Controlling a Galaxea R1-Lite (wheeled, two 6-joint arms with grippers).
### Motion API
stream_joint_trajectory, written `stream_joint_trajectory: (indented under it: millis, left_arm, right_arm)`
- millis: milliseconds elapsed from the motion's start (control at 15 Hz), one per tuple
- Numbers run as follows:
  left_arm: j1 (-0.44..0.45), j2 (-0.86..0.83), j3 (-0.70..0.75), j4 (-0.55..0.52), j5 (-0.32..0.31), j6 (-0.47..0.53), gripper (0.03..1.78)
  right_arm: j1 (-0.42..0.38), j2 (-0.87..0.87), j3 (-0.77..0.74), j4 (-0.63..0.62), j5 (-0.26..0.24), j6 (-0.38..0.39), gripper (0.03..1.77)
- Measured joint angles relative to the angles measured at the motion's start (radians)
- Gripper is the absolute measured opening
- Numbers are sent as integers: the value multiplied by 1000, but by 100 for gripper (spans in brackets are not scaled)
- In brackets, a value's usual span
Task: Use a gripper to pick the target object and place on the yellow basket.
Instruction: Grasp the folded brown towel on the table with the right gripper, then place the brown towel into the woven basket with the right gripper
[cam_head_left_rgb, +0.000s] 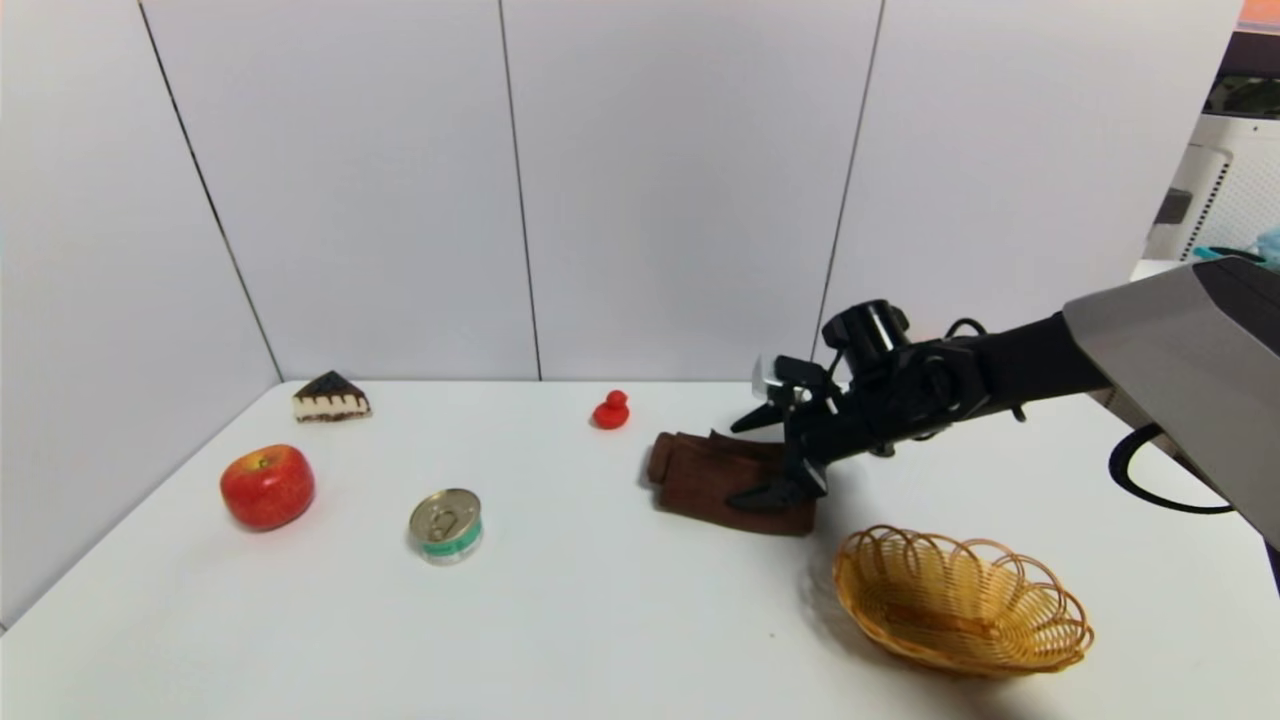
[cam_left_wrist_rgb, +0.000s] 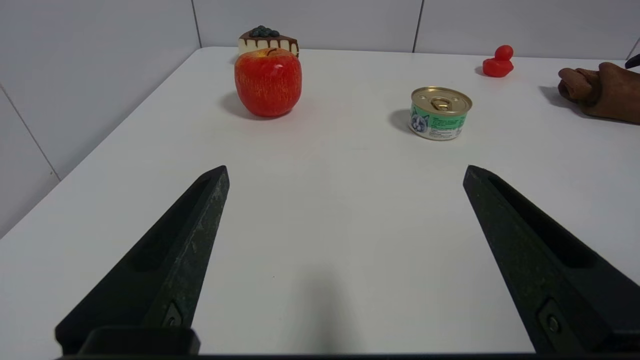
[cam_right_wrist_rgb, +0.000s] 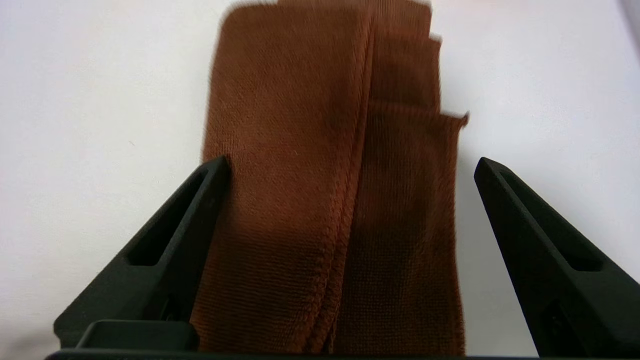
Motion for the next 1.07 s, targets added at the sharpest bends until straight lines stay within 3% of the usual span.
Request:
stream_joint_trajectory:
  millis: [400,667,933,1000,1067]
  left_arm:
    - [0,0,0,0,0,0,169]
    - [0,0,0,0,0,0,169]
    - [0,0,0,0,0,0,169]
    - [0,0,0,0,0,0,169]
    - [0,0,0,0,0,0,169]
  right_arm:
    - [1,38,0,0,-27,-4,170]
    - [7,37,1,6,-33,4,110]
    - [6,35,0,10,-37,7,69]
    - [4,30,0,11,-37,10,37]
    - [4,18,0,18,-39,13,35]
